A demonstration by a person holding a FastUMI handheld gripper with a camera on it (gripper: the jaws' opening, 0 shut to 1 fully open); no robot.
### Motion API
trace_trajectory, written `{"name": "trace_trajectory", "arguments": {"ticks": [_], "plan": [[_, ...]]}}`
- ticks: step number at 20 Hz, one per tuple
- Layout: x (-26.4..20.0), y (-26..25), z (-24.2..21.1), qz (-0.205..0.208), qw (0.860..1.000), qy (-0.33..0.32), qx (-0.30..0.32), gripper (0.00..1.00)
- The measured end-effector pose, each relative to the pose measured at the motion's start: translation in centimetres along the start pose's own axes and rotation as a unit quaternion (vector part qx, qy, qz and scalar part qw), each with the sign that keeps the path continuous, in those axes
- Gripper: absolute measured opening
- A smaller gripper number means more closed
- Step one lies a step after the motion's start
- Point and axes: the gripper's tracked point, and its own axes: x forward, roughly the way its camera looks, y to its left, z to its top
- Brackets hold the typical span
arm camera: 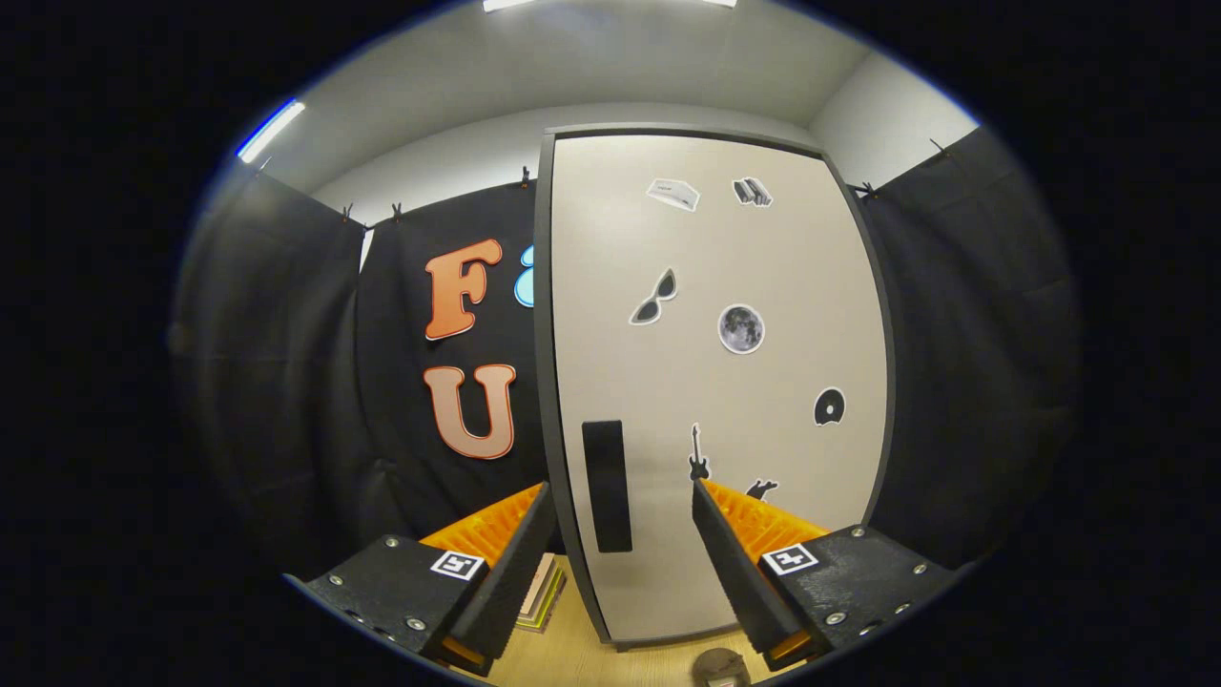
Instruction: Open the shoe cabinet door, grab the shoes and put them into the shoe cabinet, then close the shoe cabinet door.
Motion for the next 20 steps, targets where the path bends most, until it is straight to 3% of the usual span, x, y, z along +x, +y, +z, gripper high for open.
{"name": "trace_trajectory", "arguments": {"ticks": [10,20], "plan": [[6.4,0.7,-2.4,0.014,1.000,0.017,-0.008,0.74],[9.5,1.1,-4.5,0.006,0.999,0.033,-0.021,0.47]]}}
